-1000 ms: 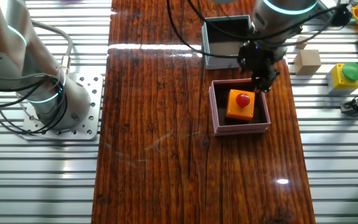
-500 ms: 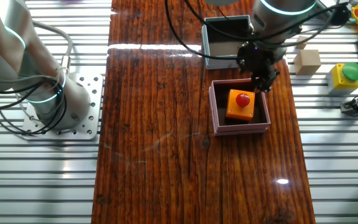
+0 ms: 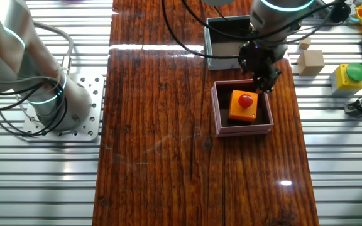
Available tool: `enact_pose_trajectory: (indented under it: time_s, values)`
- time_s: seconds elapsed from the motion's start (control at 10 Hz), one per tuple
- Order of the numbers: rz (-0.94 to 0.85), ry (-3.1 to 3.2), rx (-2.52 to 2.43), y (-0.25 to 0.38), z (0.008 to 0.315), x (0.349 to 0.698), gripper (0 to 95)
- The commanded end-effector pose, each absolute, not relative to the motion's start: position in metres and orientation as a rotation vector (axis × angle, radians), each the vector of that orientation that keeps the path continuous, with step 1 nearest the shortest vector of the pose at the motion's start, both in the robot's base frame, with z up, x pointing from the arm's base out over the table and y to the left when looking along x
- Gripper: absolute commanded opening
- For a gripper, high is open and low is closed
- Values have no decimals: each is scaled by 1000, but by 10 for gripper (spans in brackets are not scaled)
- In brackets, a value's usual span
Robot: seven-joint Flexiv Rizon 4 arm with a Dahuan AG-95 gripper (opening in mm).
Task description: Move an object from one box to another
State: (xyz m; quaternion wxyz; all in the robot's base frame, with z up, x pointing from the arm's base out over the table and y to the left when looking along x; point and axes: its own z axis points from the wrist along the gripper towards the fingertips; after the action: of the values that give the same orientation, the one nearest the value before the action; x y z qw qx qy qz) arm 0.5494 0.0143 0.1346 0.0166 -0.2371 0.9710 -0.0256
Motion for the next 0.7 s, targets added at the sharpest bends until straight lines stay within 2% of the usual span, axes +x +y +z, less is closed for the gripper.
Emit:
enact_pose_trajectory:
  time_s: [0.1,0.7]
  values:
    - [-70,3021,-742,15,135,550,570]
    - [57,2987,-807,-21,121,563,570]
